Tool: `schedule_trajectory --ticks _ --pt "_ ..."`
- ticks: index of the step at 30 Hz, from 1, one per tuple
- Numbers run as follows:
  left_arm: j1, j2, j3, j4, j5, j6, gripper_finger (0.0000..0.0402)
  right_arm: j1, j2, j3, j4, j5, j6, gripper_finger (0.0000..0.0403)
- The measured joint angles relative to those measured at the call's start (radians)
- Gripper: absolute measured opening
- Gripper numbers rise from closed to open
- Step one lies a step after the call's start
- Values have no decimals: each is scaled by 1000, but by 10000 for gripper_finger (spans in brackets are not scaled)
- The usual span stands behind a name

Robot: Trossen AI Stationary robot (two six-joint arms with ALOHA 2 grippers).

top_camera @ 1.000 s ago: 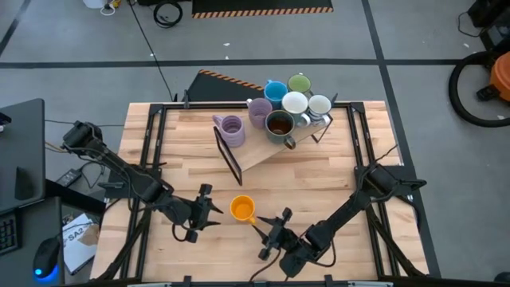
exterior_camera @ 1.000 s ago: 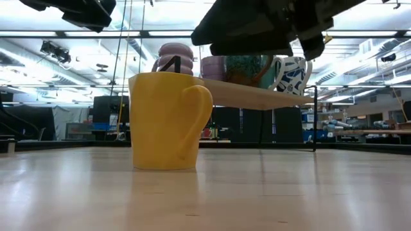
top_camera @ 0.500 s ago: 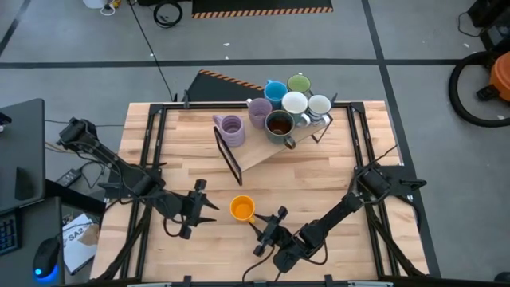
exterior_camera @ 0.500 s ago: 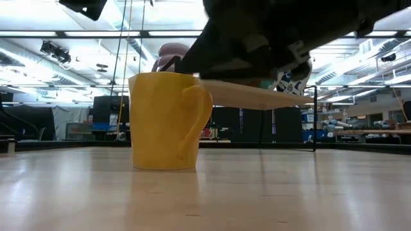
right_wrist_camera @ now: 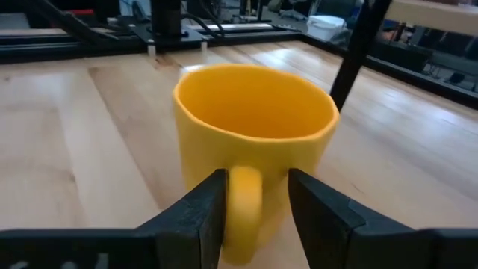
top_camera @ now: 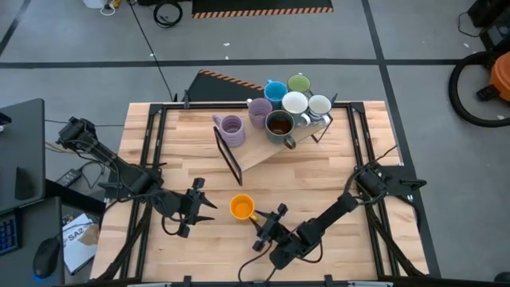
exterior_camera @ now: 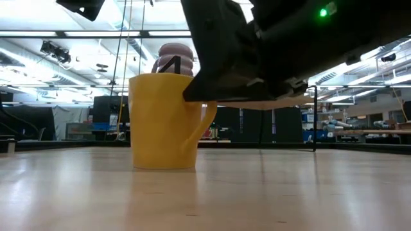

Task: Place coffee mugs
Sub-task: Put the yellow mug on the shelf

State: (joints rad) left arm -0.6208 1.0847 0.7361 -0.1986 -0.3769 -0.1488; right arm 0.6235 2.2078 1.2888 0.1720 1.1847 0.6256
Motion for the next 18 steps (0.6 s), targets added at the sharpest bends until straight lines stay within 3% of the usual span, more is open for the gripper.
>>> schedule_trajectory --ticks 18 --pt "-1 1 0 -12 34 -56 166 -24 0 0 -8 -62 82 59"
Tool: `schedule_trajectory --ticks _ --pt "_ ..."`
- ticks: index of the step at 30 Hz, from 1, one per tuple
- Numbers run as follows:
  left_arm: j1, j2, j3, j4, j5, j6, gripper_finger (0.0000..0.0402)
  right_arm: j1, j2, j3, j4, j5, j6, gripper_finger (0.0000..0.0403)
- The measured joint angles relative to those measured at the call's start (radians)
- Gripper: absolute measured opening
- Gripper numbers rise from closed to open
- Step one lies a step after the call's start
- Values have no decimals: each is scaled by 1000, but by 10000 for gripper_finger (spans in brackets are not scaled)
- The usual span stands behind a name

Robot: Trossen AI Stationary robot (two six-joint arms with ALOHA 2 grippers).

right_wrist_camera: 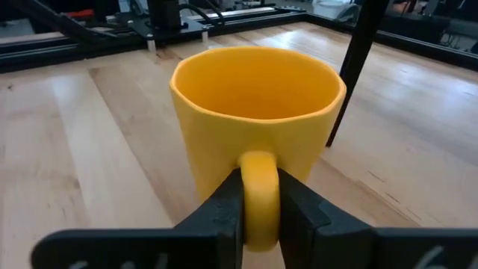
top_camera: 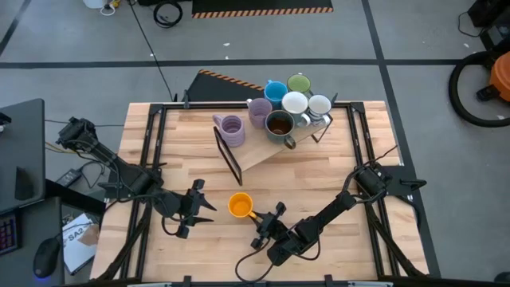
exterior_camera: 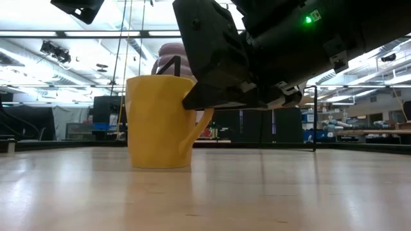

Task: Place coffee mugs
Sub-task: Put the yellow mug on the shelf

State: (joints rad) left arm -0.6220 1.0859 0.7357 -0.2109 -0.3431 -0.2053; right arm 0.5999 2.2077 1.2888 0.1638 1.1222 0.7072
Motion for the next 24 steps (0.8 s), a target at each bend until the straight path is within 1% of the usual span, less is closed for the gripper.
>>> schedule_trajectory --ticks 6,10,14,17,20,24 --pt "0 0 0 -5 0 -14 166 0 0 0 -7 41 -52 65" --pt "0 0 0 -5 0 -14 166 0 0 0 -5 80 -79 60" --pt "0 0 0 -5 1 -38 166 0 -3 0 -8 84 -89 59" --pt "0 0 0 -5 8 -70 166 4 -39 -1 -81 84 -56 60" --pt "0 0 0 -5 49 -96 166 12 -100 -1 -205 87 -9 60" --pt "-16 0 0 -5 76 -105 166 17 -179 -1 -364 46 33 60"
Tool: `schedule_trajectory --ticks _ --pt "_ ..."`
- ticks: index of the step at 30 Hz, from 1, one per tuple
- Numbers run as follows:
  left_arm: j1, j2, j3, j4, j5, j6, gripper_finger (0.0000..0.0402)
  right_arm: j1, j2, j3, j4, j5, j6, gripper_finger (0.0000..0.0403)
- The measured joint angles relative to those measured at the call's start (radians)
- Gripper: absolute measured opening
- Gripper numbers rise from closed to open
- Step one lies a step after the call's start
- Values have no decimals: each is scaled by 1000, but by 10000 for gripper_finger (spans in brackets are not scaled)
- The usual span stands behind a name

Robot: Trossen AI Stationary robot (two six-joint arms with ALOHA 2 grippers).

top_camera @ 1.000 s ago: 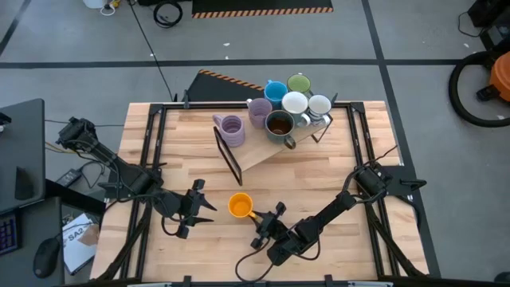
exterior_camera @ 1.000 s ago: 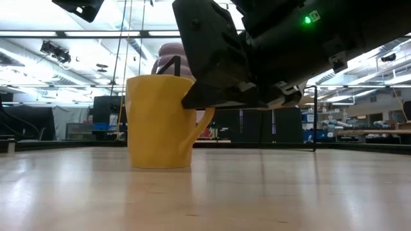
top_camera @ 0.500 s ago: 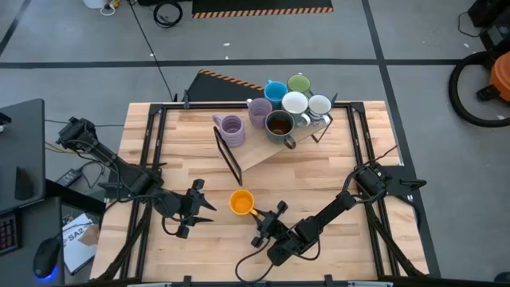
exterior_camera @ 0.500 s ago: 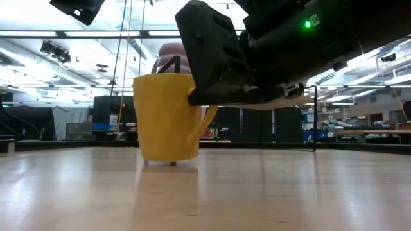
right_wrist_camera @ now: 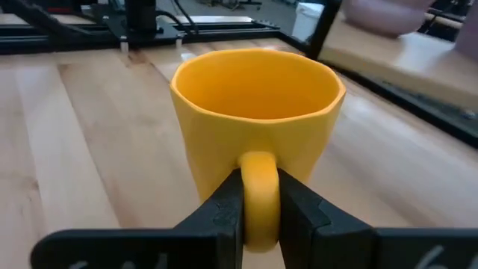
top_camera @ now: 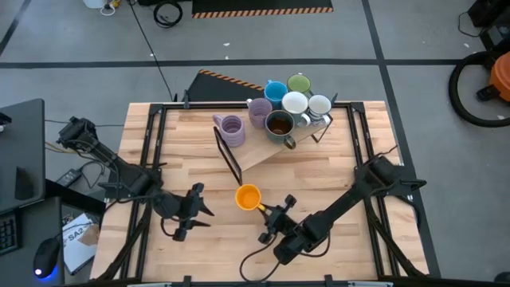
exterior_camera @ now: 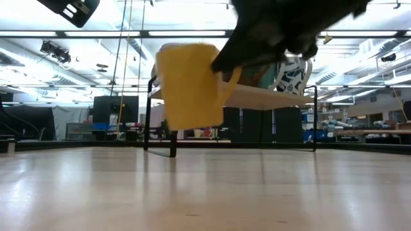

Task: Place coffee mugs
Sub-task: Put the yellow mug on the shelf

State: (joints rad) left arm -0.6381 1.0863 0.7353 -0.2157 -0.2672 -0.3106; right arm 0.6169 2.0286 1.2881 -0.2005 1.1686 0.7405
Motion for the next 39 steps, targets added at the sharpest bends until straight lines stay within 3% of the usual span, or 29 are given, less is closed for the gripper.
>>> schedule_trajectory --ticks 5,17,29,34,39 --pt "-20 0 0 0 0 -1 166 6 -93 0 -132 15 27 60" --pt "-28 11 -1 2 -15 7 167 -7 -262 0 -271 167 18 61" --pt "-28 14 -11 -6 -53 10 167 -101 -283 0 -261 122 -38 61" --pt "-26 14 -11 -6 -95 8 167 -134 -282 0 -158 182 -122 61" --pt "-27 14 -11 -6 -97 3 167 -188 -282 0 -95 121 -169 61"
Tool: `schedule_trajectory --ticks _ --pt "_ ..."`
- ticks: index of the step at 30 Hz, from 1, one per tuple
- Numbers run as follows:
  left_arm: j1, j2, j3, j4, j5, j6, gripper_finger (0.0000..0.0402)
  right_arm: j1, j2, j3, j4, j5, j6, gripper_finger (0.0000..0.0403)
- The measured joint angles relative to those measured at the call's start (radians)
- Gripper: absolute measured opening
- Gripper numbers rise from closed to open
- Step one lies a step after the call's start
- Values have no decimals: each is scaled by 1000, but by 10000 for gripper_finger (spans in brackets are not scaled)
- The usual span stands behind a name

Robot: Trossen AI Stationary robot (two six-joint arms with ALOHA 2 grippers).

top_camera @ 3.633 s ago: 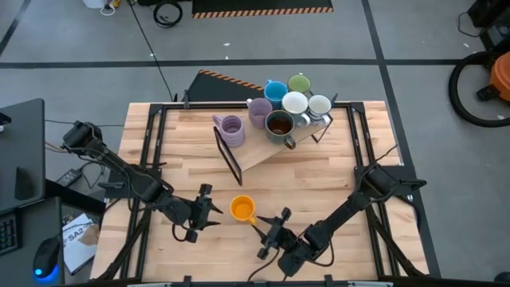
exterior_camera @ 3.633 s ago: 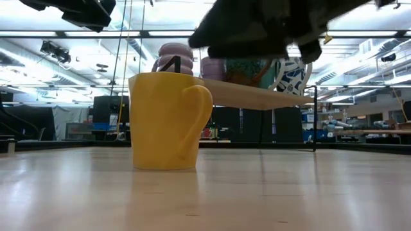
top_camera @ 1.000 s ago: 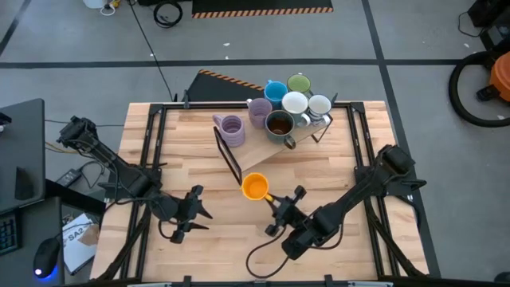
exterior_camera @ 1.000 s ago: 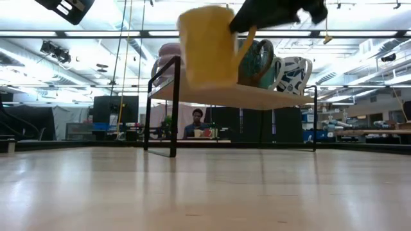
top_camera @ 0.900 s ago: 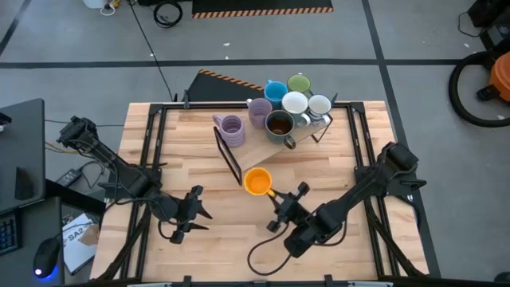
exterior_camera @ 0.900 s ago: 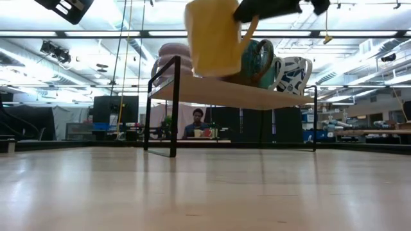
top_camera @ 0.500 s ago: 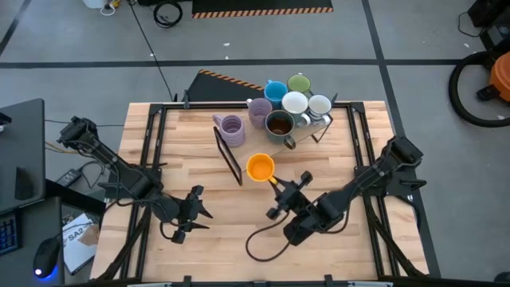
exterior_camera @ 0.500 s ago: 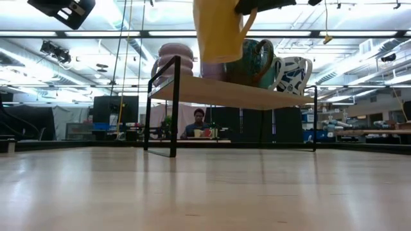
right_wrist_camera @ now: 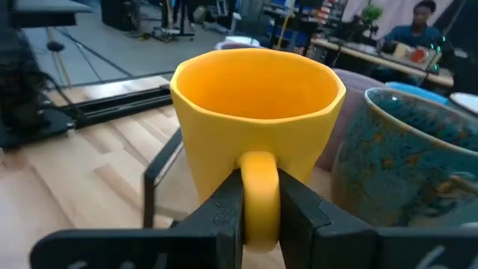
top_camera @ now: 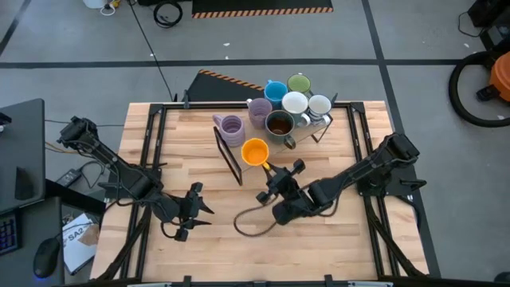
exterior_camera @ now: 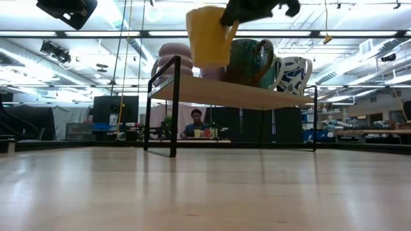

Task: Place coffee mugs
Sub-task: Put the yellow mug on the shelf

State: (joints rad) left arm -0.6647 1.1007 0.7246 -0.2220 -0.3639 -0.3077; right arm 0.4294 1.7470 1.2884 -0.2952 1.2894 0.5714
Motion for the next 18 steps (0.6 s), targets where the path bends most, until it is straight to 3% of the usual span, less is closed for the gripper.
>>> schedule_trajectory --ticks 11,18 --pt "0 0 1 13 -62 1 167 -105 2 -82 295 -160 -144 62" --pt "-10 0 1 13 -59 -8 167 -137 1 -138 399 -184 -140 69"
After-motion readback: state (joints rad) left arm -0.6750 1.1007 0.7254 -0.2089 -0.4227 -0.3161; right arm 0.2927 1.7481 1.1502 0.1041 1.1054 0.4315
